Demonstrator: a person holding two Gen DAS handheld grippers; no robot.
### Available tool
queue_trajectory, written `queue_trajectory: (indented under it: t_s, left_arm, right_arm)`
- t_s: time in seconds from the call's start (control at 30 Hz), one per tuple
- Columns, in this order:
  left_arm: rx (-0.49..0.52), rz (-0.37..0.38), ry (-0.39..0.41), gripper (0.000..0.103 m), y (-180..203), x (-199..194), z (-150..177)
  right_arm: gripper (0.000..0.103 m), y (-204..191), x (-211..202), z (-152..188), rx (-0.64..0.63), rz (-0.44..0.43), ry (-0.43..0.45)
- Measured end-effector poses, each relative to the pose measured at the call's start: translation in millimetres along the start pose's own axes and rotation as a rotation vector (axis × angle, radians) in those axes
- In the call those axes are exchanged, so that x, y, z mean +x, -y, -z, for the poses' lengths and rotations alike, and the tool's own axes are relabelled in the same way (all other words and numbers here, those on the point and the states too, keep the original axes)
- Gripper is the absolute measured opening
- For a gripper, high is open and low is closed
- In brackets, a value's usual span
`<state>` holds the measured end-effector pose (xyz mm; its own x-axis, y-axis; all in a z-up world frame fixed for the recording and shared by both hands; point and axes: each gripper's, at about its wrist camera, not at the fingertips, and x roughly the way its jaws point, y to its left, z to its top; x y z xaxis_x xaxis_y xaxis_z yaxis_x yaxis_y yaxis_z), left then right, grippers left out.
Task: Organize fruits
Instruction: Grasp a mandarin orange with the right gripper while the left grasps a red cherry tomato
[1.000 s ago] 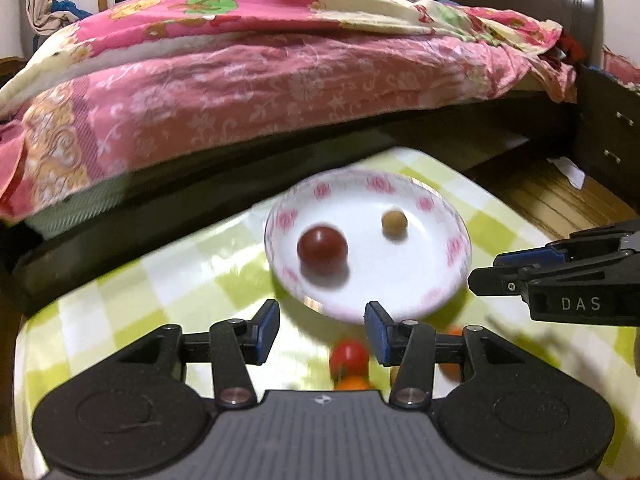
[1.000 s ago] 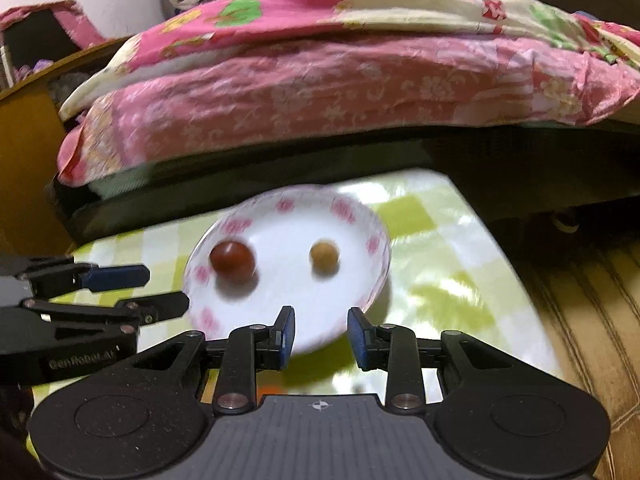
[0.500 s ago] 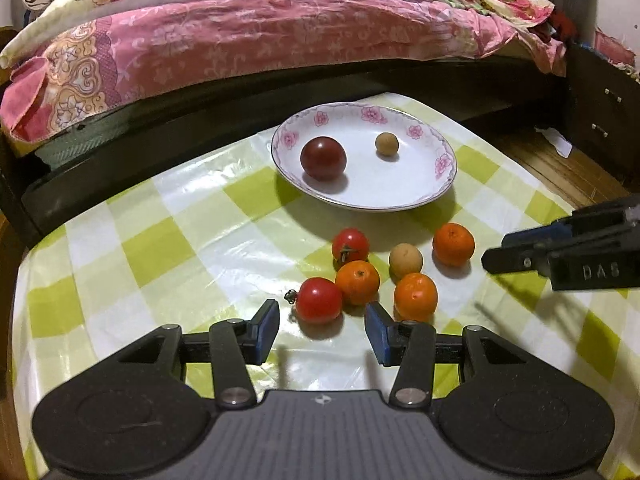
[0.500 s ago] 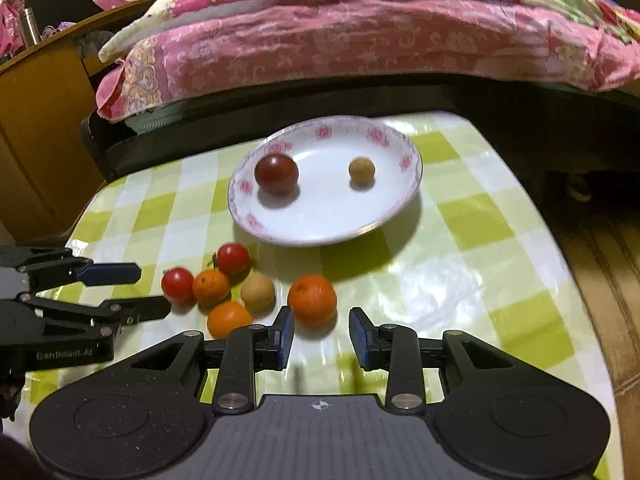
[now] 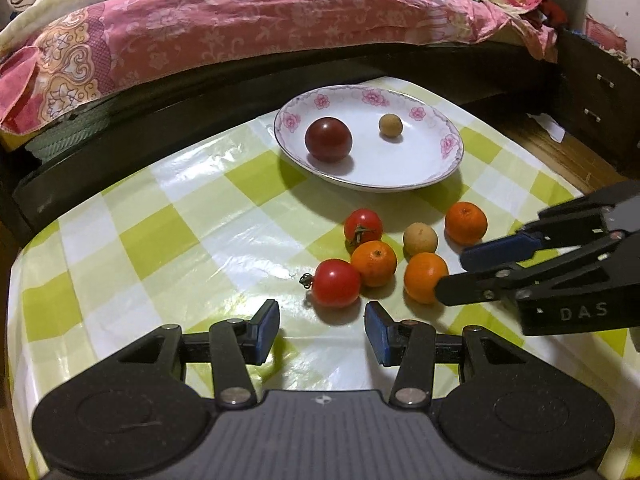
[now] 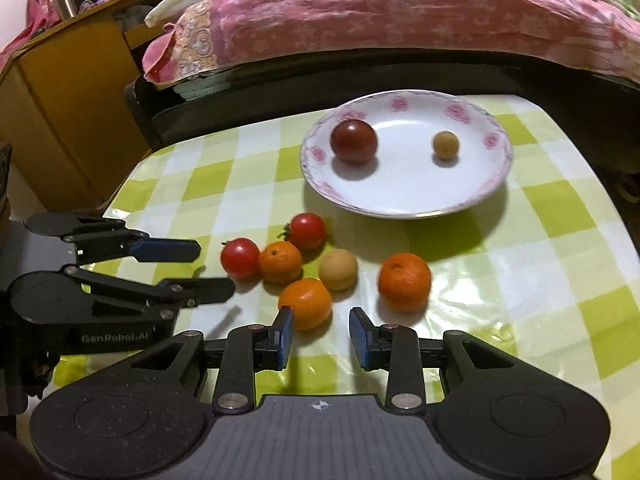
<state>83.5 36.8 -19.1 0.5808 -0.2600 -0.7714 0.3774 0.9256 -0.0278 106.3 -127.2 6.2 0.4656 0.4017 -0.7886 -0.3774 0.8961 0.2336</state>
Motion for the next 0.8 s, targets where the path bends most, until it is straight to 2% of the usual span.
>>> queue_trajectory:
  t_s: [0.33,0.47,0.63,0.8]
  left_arm:
    - [-0.007,-0.011,-0.010,0.054,-8.0,3.4,1.4]
    - [-0.006,-0.005,-0.016,0.054,-8.3,7.6,1.0]
    - [0.018,0.009,-0.005,0.054,-3.0,13.0,-2.9]
    - [0.045,-0.008,0.026,0.056,2.4,25.0,-8.3]
  right_arm:
    - [0.033,-14.4,20.6,-12.3,-0.012,-0.026,-0.036]
    - [0.030,-12.3,25.0,-11.6,0.004,-0.031,-0.052]
    - [0.028,-4.9,12.6,-6.2,0.005,-0.014,-0.073]
    - [0.028,5.4,-9.0,4.6,0.009,-0.001,-0.105]
